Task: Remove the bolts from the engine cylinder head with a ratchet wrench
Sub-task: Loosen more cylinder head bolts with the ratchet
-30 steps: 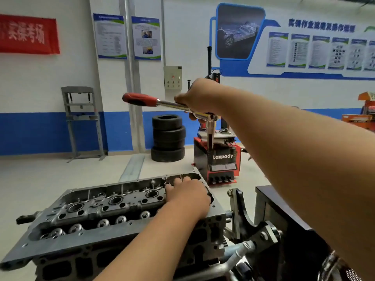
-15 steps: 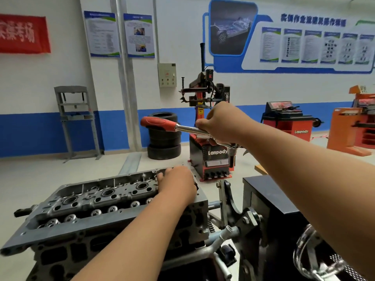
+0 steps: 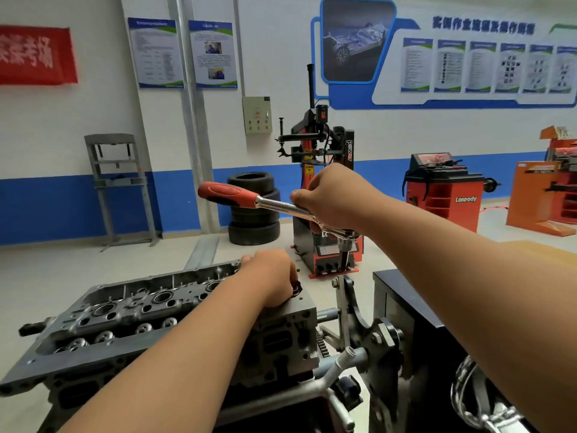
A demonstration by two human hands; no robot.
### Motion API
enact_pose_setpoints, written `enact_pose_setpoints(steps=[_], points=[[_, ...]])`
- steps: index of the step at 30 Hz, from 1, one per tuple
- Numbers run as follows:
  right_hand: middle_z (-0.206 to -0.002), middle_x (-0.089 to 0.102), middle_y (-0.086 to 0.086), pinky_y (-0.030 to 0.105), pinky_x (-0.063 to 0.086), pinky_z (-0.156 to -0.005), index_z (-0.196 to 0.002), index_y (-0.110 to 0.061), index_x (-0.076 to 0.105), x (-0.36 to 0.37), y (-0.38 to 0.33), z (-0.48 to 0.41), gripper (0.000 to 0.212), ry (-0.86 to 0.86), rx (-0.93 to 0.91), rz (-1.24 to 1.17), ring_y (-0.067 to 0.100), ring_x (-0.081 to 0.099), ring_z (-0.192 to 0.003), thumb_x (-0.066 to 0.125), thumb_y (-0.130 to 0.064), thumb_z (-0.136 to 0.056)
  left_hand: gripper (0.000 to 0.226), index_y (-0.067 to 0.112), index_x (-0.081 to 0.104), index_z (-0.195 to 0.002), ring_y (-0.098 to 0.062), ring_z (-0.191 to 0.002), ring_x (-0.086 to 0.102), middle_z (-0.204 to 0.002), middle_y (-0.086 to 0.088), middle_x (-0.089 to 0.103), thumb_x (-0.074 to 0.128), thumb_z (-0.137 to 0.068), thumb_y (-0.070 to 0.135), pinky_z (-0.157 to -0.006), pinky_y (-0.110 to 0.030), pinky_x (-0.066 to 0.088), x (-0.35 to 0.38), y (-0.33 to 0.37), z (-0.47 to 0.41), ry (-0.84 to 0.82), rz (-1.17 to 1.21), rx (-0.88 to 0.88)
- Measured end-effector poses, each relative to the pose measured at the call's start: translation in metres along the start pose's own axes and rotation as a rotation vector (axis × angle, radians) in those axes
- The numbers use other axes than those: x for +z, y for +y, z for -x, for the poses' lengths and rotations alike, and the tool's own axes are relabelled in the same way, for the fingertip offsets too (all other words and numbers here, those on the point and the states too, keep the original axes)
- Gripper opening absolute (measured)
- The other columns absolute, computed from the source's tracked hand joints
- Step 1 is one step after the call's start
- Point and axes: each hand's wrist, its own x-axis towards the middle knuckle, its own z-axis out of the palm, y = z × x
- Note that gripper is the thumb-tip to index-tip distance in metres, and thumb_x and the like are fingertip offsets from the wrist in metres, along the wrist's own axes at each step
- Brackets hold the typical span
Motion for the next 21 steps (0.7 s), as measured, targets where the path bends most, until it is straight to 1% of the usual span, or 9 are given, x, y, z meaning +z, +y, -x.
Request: enact_pose_setpoints(steps=[2,4,6,10,12,14,17,19,21], points=[[-0.05,0.065,0.001,0.014,0.04,-0.033,-0.07,-0.006,0.07,0.004,0.002,-0.001,0.039,-0.007,0.007,-0.002,0.014,0.056,-0.039,0.057,-0.038,-0.09,0.024,0.028,0.068,-0.114,-0.023,-0.116,0.051,-0.12,0.003,0.059,0.055,-0.094,0.031,-0.105,-0.039,0.035,-0.002,0.0,-0.001,0.018,-0.086,0.028],[-0.046,0.062,0.0,0.014,0.036,-0.033,-0.071,-0.006,0.07,0.007,0.005,-0.002,0.037,-0.015,0.017,-0.01,0.013,0.054,-0.036,0.058,-0.036,-0.089,0.03,0.02,0.068,-0.109,-0.024,-0.115,0.051,-0.116,0.001,0.059,0.053,-0.094,0.04,-0.108,-0.042,0.031,-0.003,0.001,-0.001,0.035,-0.166,0.04],[-0.042,0.059,-0.002,0.013,0.034,-0.032,-0.071,-0.006,0.07,0.01,0.007,-0.003,0.037,-0.021,0.029,-0.005,0.012,0.051,-0.033,0.058,-0.036,-0.088,0.033,0.02,0.067,-0.105,-0.023,-0.114,0.049,-0.115,-0.001,0.057,0.049,-0.094,0.045,-0.111,-0.045,0.027,-0.004,0.0,-0.001,0.034,-0.195,0.057],[-0.041,0.058,-0.005,0.012,0.034,-0.032,-0.071,-0.007,0.071,0.012,0.01,-0.005,0.037,-0.014,0.046,-0.002,0.008,0.051,-0.033,0.058,-0.037,-0.09,0.027,0.03,0.067,-0.116,-0.022,-0.119,0.048,-0.126,0.003,0.054,0.06,-0.091,0.038,-0.106,-0.039,0.037,-0.005,-0.008,-0.001,-0.001,-0.023,0.126],[-0.047,0.062,-0.001,0.016,0.04,-0.036,-0.074,-0.009,0.071,0.01,0.008,-0.005,0.033,-0.021,0.027,0.03,0.011,0.056,-0.038,0.057,-0.033,-0.092,0.023,0.03,0.07,-0.111,-0.02,-0.119,0.049,-0.126,0.005,0.055,0.061,-0.091,0.035,-0.105,-0.038,0.038,-0.003,-0.01,-0.001,0.024,-0.01,0.158],[-0.053,0.066,0.004,0.019,0.045,-0.041,-0.074,-0.007,0.07,0.01,0.006,-0.004,0.032,-0.023,0.019,0.028,0.015,0.059,-0.041,0.056,-0.03,-0.092,0.024,0.026,0.073,-0.103,-0.02,-0.114,0.051,-0.121,0.005,0.057,0.056,-0.093,0.04,-0.105,-0.037,0.035,0.0,-0.011,-0.001,0.086,-0.067,0.177],[-0.055,0.067,0.007,0.017,0.044,-0.037,-0.075,-0.001,0.07,0.012,0.005,-0.006,0.035,-0.025,0.074,-0.064,0.015,0.056,-0.037,0.057,-0.03,-0.09,0.033,0.023,0.072,-0.099,-0.02,-0.109,0.05,-0.116,0.003,0.057,0.049,-0.095,0.046,-0.101,-0.036,0.034,0.002,-0.014,-0.002,0.186,-0.075,0.167],[-0.053,0.066,0.005,0.016,0.043,-0.036,-0.076,-0.001,0.071,0.014,0.004,-0.007,0.035,-0.023,0.073,-0.048,0.014,0.056,-0.037,0.057,-0.031,-0.089,0.022,0.03,0.07,-0.104,-0.019,-0.115,0.047,-0.121,0.005,0.054,0.056,-0.091,0.042,-0.101,-0.035,0.037,0.002,-0.019,-0.002,0.169,0.022,0.186],[-0.052,0.066,0.003,0.016,0.044,-0.036,-0.076,-0.003,0.071,0.015,0.003,-0.008,0.035,-0.026,0.074,-0.046,0.013,0.057,-0.038,0.058,-0.032,-0.09,0.02,0.035,0.07,-0.106,-0.016,-0.119,0.046,-0.125,0.009,0.051,0.064,-0.087,0.034,-0.104,-0.037,0.039,0.002,-0.022,-0.001,0.1,0.109,0.221]])
